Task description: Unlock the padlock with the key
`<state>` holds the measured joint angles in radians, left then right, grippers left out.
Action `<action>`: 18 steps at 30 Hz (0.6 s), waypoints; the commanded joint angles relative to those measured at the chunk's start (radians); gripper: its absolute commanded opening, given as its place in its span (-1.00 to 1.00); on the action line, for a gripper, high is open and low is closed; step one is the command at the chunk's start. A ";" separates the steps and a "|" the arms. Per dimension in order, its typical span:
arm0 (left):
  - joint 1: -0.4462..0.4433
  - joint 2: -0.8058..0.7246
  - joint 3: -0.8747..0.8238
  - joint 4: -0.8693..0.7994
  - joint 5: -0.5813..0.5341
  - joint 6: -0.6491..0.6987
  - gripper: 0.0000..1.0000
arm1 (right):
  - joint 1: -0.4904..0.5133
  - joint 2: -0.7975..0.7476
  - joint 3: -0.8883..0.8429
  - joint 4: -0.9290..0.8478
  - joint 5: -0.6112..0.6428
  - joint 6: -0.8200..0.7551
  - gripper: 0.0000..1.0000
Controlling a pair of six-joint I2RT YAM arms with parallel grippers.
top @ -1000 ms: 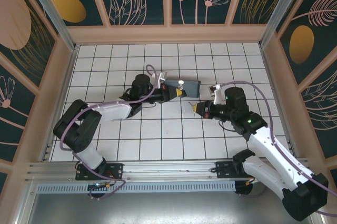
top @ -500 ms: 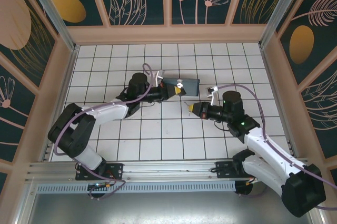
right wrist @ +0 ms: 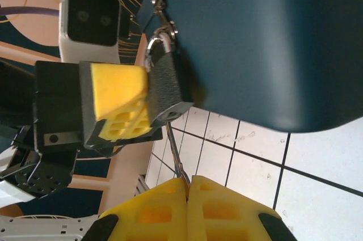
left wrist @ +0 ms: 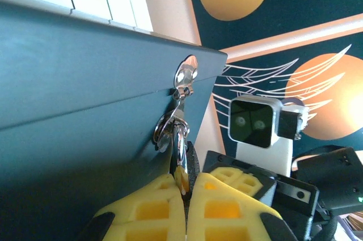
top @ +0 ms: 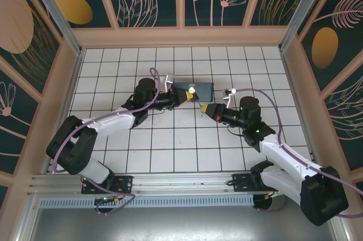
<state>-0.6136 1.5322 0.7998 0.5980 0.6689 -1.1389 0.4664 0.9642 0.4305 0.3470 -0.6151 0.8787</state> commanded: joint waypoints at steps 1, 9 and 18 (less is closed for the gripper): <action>0.011 -0.051 -0.006 0.104 0.005 -0.012 -1.00 | -0.008 0.012 -0.010 0.102 -0.024 0.037 -1.00; 0.014 -0.060 -0.022 0.125 0.008 -0.017 -1.00 | -0.008 0.037 0.006 0.139 -0.051 0.051 -1.00; 0.018 -0.058 -0.028 0.159 0.003 -0.041 -1.00 | 0.003 0.052 0.008 0.138 -0.046 0.051 -1.00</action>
<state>-0.6037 1.5112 0.7696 0.6266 0.6685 -1.1759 0.4656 1.0119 0.4290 0.4438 -0.6498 0.9237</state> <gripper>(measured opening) 0.042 0.053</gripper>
